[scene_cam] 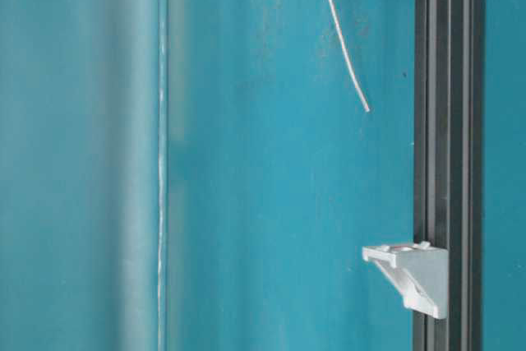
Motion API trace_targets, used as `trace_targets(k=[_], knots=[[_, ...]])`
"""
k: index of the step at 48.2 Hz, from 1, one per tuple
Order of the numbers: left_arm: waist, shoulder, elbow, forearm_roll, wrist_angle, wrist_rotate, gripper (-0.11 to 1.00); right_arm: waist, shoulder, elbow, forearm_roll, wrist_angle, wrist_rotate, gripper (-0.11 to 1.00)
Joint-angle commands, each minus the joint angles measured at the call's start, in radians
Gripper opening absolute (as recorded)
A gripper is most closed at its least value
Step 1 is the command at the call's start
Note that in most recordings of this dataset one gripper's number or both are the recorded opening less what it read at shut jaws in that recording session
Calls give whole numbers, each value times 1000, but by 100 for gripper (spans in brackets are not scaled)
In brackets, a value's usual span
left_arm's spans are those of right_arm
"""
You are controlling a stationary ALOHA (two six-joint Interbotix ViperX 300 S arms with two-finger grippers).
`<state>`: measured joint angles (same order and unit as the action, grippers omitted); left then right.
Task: Insert the wire into the hole on the left side and pull it with the left arm.
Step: 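Move the right gripper toward the white wire near the right fixture, then lower the open right gripper around the white wire's free end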
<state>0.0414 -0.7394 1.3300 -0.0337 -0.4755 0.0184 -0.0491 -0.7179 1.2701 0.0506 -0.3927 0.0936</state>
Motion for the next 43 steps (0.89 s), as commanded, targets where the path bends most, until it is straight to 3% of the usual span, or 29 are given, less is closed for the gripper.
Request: trace_targets(k=[1,7,24,43], knots=[[12,41,-11,0,-18,2,79,-3,29,-23,3,-20,41,76],[14,86,-15,-2,-32,2,79,-5,64,-25,-6,-25,78,76],[14,198,-11,0,-112,2,79,3,184,-35,-8,-57,84,76],[14,319,-37,0,-147,2,79,72,350,-97,-9,-63,87,76]])
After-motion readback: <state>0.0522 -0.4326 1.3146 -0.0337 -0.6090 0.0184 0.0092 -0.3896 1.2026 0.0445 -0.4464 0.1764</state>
